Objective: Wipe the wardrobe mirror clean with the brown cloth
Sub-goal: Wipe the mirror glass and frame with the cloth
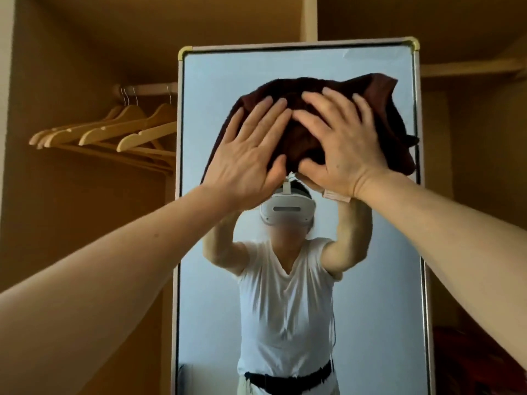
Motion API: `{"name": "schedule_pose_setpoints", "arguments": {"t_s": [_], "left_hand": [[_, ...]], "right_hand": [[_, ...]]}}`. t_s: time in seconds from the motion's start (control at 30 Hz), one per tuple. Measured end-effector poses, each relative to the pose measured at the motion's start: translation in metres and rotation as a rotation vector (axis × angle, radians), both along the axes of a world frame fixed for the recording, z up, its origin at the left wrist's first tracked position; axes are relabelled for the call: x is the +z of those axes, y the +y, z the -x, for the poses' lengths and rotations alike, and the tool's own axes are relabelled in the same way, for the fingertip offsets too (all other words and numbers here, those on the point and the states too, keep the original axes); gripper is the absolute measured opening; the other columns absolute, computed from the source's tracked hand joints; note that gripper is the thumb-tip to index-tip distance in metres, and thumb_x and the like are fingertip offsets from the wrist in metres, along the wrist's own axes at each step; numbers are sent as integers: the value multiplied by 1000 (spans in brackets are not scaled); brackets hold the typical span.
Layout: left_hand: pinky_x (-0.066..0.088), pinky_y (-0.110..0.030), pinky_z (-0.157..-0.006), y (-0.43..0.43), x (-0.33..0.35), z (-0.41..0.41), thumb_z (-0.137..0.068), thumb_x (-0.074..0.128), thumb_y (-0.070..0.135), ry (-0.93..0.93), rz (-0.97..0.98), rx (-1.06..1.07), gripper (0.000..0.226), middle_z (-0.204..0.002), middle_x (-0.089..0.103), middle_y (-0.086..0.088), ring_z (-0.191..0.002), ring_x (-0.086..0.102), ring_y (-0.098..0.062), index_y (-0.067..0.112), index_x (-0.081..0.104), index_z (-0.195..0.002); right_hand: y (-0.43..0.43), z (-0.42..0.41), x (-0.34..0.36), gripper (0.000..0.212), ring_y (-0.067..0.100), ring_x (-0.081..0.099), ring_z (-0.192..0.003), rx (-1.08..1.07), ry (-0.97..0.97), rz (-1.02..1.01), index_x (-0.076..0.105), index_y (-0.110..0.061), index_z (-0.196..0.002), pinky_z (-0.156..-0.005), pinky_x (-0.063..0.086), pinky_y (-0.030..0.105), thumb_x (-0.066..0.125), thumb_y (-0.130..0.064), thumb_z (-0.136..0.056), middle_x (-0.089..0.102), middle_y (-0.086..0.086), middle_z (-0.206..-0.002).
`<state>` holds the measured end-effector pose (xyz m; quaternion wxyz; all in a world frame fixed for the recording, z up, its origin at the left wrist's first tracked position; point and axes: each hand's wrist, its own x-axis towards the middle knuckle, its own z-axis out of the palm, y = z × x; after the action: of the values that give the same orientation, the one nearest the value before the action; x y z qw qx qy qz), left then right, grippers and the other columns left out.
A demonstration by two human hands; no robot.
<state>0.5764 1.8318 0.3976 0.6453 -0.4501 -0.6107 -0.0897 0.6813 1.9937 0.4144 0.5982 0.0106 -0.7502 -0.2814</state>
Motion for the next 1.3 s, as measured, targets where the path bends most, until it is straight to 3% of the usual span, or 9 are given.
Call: {"name": "schedule_pose_setpoints", "arguments": {"t_s": [0.3,0.43,0.63,0.73,0.87,0.97,1.07,1.2,1.3], "left_hand": [[17,-52,-117,-14,-139,6,-97,37,39,19,155,-52,62,-156,25,-11,-146,16,-28,7,27,-149],[20,-52,-116,-13,-97,0,-97,35,36,-38,115,-51,60,-155,27,-13,-145,18,-29,5,30,-147],[7,-42,-120,-12,5,0,-97,28,35,-72,2,16,60,-159,17,-8,-148,7,-22,10,20,-151],[8,-44,-120,-10,-6,4,-97,28,36,-65,-18,-11,60,-159,19,-8,-148,7,-22,10,21,-151],[18,-52,-116,-5,-75,3,-94,36,34,-37,-26,-71,61,-155,26,-11,-146,16,-26,6,30,-147],[21,-49,-116,-9,-95,-3,-93,43,37,-84,-5,-151,60,-154,31,-8,-145,21,-24,9,37,-145],[34,-42,-106,-20,-76,-16,-88,50,38,-133,-97,-245,51,-139,47,-10,-130,40,-25,9,54,-130],[31,-34,-103,-49,-46,-20,-89,48,38,-317,-426,-281,44,-133,46,-7,-125,37,-22,13,56,-124],[34,-38,-105,-68,-25,-9,-94,48,37,-760,-665,-438,45,-138,42,-3,-129,36,-19,16,46,-134]], "right_hand": [[2,-10,-135,74,34,32,-136,72,-160,-116,53,-19,-133,-110,18,59,53,-51,-66,43,11,-145],[4,-14,-77,75,34,34,-136,29,-216,-158,52,-21,-134,-110,18,57,45,-53,-67,42,9,-146],[-9,-2,20,77,26,17,-142,-16,-116,-24,39,-29,-140,-113,5,51,29,-57,-69,28,1,-152],[-11,2,8,73,27,19,-141,22,-76,-30,41,-28,-138,-113,6,52,33,-55,-71,31,2,-151],[0,-1,-51,70,30,28,-138,115,-107,-120,50,-23,-134,-112,12,55,45,-51,-70,39,6,-147],[7,-4,-68,69,30,30,-138,117,-141,-156,50,-24,-134,-113,14,55,50,-51,-71,41,5,-146],[3,-7,-65,68,30,31,-138,122,-170,-115,52,-23,-133,-112,15,56,48,-50,-71,42,5,-146],[-2,-12,-50,70,28,24,-140,128,-249,-62,49,-26,-134,-113,9,55,43,-48,-68,38,2,-148],[-11,-14,-24,69,24,16,-143,116,-251,3,46,-28,-136,-114,3,53,50,-40,-68,32,0,-151]]}}
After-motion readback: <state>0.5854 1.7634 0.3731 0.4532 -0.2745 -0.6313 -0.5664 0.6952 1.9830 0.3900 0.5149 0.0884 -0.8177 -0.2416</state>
